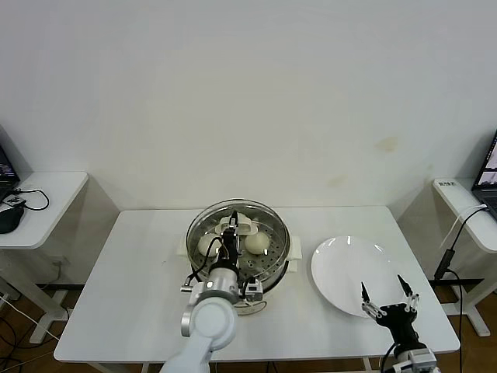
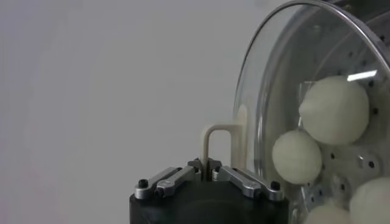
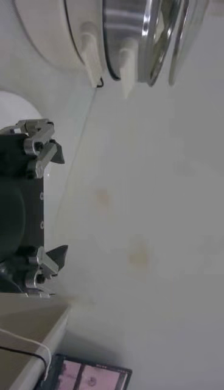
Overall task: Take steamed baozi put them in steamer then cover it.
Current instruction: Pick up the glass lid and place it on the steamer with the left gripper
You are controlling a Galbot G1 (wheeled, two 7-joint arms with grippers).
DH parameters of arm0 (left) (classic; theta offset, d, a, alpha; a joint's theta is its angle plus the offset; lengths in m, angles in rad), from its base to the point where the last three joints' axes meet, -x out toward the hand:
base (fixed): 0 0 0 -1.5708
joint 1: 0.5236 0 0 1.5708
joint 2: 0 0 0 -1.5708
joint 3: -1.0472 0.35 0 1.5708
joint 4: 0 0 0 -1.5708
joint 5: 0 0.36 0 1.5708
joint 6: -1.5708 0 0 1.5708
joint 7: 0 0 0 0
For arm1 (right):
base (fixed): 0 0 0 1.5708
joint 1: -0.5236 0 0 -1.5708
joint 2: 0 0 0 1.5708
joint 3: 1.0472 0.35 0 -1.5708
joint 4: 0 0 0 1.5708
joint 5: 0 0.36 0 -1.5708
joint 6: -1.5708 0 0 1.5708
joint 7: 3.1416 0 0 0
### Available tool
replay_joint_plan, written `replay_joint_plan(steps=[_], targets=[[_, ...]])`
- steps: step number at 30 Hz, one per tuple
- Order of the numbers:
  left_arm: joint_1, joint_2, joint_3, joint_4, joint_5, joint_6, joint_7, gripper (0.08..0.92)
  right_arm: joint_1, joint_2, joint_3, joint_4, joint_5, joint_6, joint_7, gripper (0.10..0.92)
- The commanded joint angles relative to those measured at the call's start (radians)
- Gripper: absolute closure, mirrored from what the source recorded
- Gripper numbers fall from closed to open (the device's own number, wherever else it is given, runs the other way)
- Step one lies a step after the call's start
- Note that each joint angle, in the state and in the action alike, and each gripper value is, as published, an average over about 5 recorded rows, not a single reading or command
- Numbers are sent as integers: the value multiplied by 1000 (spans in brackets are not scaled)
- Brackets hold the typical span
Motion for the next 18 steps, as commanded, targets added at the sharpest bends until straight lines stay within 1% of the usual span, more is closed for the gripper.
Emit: replay_joint_plan(steps=[1,18], targets=[[1,-28,1,45,28,-4,-7,873,-1,0,-4,-4,-4,2,0,202],[21,-31,-4,29,25,-11,-8,873,-10,8,-11,2,-13,6,0,202]])
